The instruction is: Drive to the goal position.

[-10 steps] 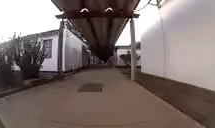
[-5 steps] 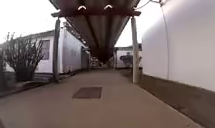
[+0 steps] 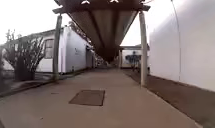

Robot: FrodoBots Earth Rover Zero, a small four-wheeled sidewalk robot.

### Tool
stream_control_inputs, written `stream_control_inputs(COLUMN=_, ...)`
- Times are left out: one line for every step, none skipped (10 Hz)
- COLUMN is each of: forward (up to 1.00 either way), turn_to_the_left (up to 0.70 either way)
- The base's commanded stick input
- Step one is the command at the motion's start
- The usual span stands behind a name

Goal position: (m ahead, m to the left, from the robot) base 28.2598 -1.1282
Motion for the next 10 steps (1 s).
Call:
stream_control_inputs(forward=0.70, turn_to_the_left=0.00)
stream_control_inputs(forward=0.70, turn_to_the_left=0.00)
stream_control_inputs(forward=0.70, turn_to_the_left=0.00)
stream_control_inputs(forward=0.70, turn_to_the_left=0.00)
stream_control_inputs(forward=0.70, turn_to_the_left=0.00)
stream_control_inputs(forward=0.70, turn_to_the_left=0.00)
stream_control_inputs(forward=0.70, turn_to_the_left=0.00)
stream_control_inputs(forward=0.70, turn_to_the_left=0.00)
stream_control_inputs(forward=0.70, turn_to_the_left=0.00)
stream_control_inputs(forward=0.70, turn_to_the_left=0.00)
